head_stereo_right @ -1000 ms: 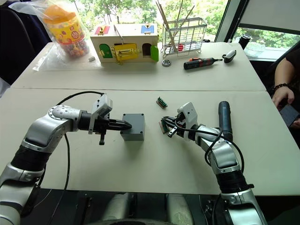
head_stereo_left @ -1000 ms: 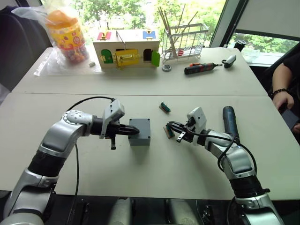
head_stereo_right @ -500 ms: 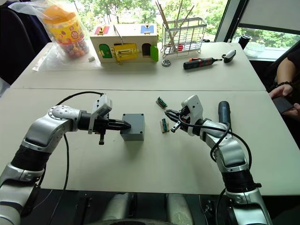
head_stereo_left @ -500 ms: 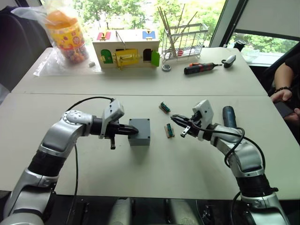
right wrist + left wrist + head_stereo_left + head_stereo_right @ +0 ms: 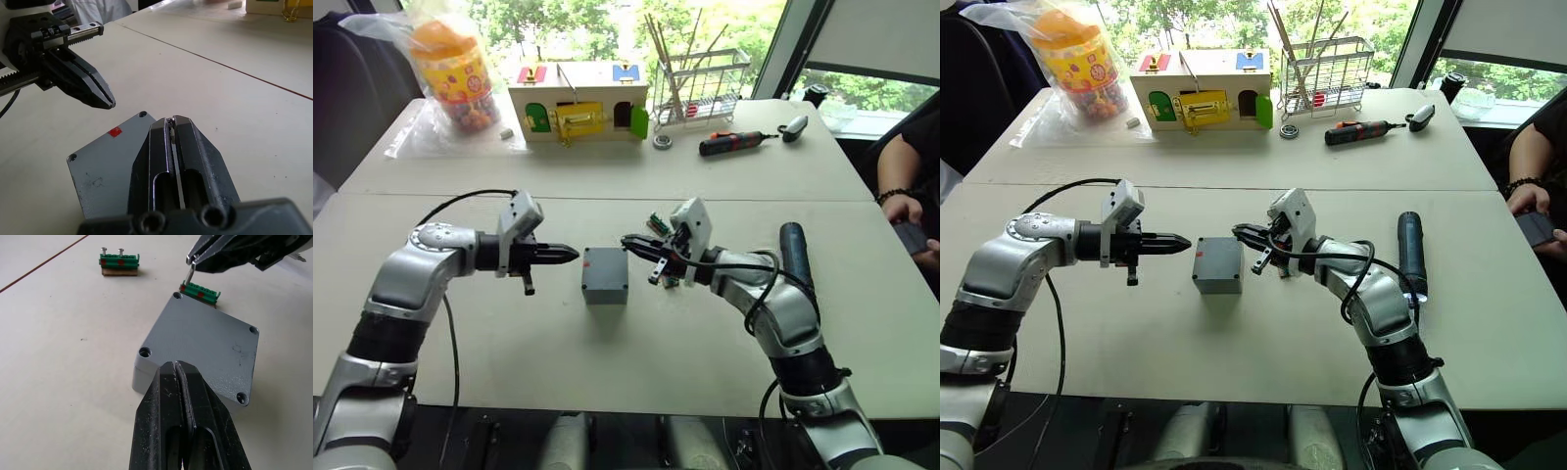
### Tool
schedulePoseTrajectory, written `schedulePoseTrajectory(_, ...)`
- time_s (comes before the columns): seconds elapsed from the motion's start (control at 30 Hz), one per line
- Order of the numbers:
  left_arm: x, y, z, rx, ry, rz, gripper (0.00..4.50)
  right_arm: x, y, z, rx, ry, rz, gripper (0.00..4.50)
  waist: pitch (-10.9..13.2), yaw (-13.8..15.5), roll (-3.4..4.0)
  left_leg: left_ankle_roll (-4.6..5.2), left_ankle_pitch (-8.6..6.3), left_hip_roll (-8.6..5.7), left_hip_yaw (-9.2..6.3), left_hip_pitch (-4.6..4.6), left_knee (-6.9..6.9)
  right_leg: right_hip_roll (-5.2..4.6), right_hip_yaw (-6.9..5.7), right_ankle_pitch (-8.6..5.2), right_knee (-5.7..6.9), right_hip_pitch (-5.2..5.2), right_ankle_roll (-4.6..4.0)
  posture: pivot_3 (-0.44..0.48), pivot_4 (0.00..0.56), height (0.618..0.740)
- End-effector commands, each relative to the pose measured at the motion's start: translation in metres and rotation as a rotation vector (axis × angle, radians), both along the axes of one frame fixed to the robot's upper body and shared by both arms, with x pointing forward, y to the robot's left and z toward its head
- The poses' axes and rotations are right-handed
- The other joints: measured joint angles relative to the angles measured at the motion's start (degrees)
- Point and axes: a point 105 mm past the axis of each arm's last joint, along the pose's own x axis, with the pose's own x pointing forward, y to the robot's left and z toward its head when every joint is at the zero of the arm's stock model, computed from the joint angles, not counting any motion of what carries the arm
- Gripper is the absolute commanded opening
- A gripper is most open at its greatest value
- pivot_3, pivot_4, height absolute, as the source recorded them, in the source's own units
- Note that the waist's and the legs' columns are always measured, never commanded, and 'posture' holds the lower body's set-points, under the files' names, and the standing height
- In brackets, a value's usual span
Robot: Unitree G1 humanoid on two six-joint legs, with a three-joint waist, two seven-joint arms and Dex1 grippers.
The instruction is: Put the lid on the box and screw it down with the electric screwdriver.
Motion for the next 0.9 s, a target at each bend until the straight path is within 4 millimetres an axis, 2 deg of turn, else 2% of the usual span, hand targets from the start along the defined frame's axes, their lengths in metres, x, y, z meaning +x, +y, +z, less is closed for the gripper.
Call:
schedulePoseTrajectory(0.03, -0.003, 0.003, 0.009, -0.022, -0.022, -0.003, 0.00, 0.000, 0.003, 0.008, 0.009, -0.048, 0.014, 0.02, 0.0, -0.1, 0.00, -0.02, 0.01, 0.00, 0.00, 0.00, 0.00, 0.01, 0.00, 0.00, 0.00, -0.01, 0.00, 0.000, 0.150, 0.740)
schedulePoseTrajectory(0.33, -0.005, -0.002, 0.007, -0.037, -0.013, -0.018, 0.00, 0.006, -0.005, 0.001, -0.012, -0.044, -0.017, 0.02, 0.0, -0.1, 0.00, 0.00, 0.00, 0.03, 0.00, 0.00, -0.01, 0.04, 0.00, 0.00, 0.01, -0.02, 0.00, 0.000, 0.150, 0.740)
schedulePoseTrajectory(0.83, -0.006, -0.009, 0.007, -0.048, -0.011, -0.042, 0.00, 0.009, -0.004, -0.014, -0.045, -0.021, -0.019, 0.02, 0.0, -0.1, 0.00, -0.01, 0.00, 0.02, 0.00, 0.00, -0.01, 0.03, 0.00, 0.00, 0.00, -0.01, 0.00, 0.000, 0.150, 0.740)
schedulePoseTrajectory(0.9, -0.007, -0.011, 0.008, -0.055, -0.011, -0.047, 0.00, 0.009, -0.004, -0.014, -0.045, -0.020, -0.018, 0.59, 0.0, -0.1, 0.00, -0.01, 0.00, 0.03, 0.00, 0.00, -0.01, 0.04, 0.00, 0.00, 0.00, -0.01, 0.00, 0.000, 0.150, 0.740)
